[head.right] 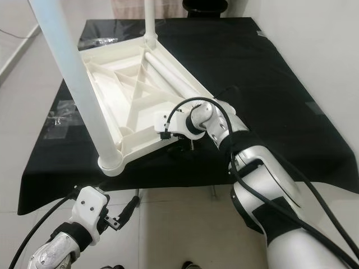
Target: Building children table
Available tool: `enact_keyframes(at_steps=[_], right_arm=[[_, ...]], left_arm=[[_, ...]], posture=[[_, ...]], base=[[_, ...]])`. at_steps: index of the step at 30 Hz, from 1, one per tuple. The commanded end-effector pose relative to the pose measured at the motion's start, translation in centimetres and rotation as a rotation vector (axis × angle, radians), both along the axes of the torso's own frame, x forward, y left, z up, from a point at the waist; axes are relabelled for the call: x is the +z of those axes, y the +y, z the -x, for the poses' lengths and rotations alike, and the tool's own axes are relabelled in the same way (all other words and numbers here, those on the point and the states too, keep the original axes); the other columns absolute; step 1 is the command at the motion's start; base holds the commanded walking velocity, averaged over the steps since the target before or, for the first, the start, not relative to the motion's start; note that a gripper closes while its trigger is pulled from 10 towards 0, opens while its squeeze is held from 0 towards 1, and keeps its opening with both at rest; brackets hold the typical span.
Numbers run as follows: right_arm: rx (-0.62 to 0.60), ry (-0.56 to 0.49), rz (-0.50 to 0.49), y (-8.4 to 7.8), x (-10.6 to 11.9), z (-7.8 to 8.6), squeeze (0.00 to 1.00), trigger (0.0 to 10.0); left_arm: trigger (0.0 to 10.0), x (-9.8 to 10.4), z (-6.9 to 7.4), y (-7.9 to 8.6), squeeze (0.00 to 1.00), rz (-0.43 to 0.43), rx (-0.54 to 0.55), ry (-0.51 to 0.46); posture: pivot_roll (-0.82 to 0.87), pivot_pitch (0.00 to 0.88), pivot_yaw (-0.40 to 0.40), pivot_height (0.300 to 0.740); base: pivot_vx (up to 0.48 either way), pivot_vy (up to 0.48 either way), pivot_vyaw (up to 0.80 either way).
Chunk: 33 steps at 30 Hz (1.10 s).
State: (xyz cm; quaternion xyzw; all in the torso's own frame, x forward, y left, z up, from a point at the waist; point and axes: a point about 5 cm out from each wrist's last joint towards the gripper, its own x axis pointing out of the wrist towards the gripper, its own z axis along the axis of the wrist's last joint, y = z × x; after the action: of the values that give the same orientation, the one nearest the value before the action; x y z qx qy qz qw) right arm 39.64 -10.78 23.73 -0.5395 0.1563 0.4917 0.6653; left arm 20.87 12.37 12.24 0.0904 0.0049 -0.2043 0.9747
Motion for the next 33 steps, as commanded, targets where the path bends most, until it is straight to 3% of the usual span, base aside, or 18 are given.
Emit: enact_keyframes(at_steps=[1, 4, 5, 6, 7, 16, 19, 20, 22, 26, 30, 33], right_arm=[[0.020, 0.030, 0.060, 0.3, -0.5, 0.1, 0.00, 10.0], [0.023, 0.038, 0.084, 0.3, -0.6, 0.1, 0.00, 10.0], [0.030, 0.050, 0.116, 0.4, -0.5, 0.1, 0.00, 3.2], [0.030, 0.050, 0.116, 0.4, -0.5, 0.1, 0.00, 3.2], [0.033, 0.066, 0.136, 1.0, -0.3, 0.0, 0.00, 0.0], [0.033, 0.106, 0.082, 2.1, -0.2, 0.1, 0.00, 0.0], [0.032, 0.124, -0.090, 3.9, 0.4, 0.2, 0.00, 0.0], [0.032, 0.124, -0.090, 3.9, 0.4, 0.2, 0.00, 0.0], [0.023, 0.151, -0.200, 5.0, 0.7, 0.3, 0.00, 0.0], [-0.001, 0.176, -0.274, 5.6, 0.8, 0.3, 0.00, 0.0], [-0.079, 0.195, -0.466, 7.0, 1.4, 0.2, 0.00, 0.0], [-0.101, 0.184, -0.524, 7.5, 1.8, 0.1, 0.00, 0.0]], left_arm=[[10.0, -0.3, 0.4, -0.1, 0.00, -0.006, 0.005, 0.021], [10.0, -0.3, 0.4, -0.1, 0.00, -0.006, 0.006, 0.021], [10.0, -0.3, 0.4, -0.2, 0.00, -0.003, 0.007, 0.020], [10.0, -0.3, 0.4, -0.2, 0.00, -0.003, 0.007, 0.020], [10.0, -0.3, 0.5, -0.4, 0.00, 0.006, 0.011, 0.019], [10.0, -0.2, 0.6, -0.5, 0.00, 0.016, 0.018, 0.017], [10.0, -0.1, 0.6, -0.6, 0.00, 0.019, 0.019, 0.015], [10.0, -0.1, 0.6, -0.6, 0.00, 0.019, 0.019, 0.015], [10.0, -0.1, 0.6, -0.6, 0.00, 0.019, 0.020, 0.014], [10.0, -0.1, 0.6, -0.7, 0.00, 0.018, 0.020, 0.014], [10.0, -0.2, 0.5, -0.7, 0.00, 0.015, 0.020, 0.013], [10.0, -0.2, 0.5, -0.6, 0.00, 0.013, 0.019, 0.013]], posture=[[0.06, 0.227, -0.063, 0.740], [0.06, 0.228, -0.066, 0.740], [0.06, 0.235, -0.080, 0.740], [0.06, 0.235, -0.080, 0.740], [0.06, 0.239, -0.088, 0.740], [0.05, 0.241, -0.099, 0.740], [0.05, 0.240, -0.100, 0.740], [0.05, 0.240, -0.100, 0.740], [0.05, 0.239, -0.100, 0.740], [0.05, 0.239, -0.100, 0.740], [0.05, 0.236, -0.095, 0.740], [0.05, 0.234, -0.090, 0.740]], base=[[0.000, 0.000, 0.00], [0.000, 0.000, 0.00], [0.000, 0.000, 0.00], [0.000, 0.000, 0.00], [0.000, 0.000, 0.00], [0.000, 0.000, 0.00], [0.000, 0.000, 0.00], [0.000, 0.000, 0.00], [0.000, 0.000, 0.00], [0.000, 0.000, 0.00], [0.000, 0.000, 0.00], [0.000, 0.000, 0.00]])
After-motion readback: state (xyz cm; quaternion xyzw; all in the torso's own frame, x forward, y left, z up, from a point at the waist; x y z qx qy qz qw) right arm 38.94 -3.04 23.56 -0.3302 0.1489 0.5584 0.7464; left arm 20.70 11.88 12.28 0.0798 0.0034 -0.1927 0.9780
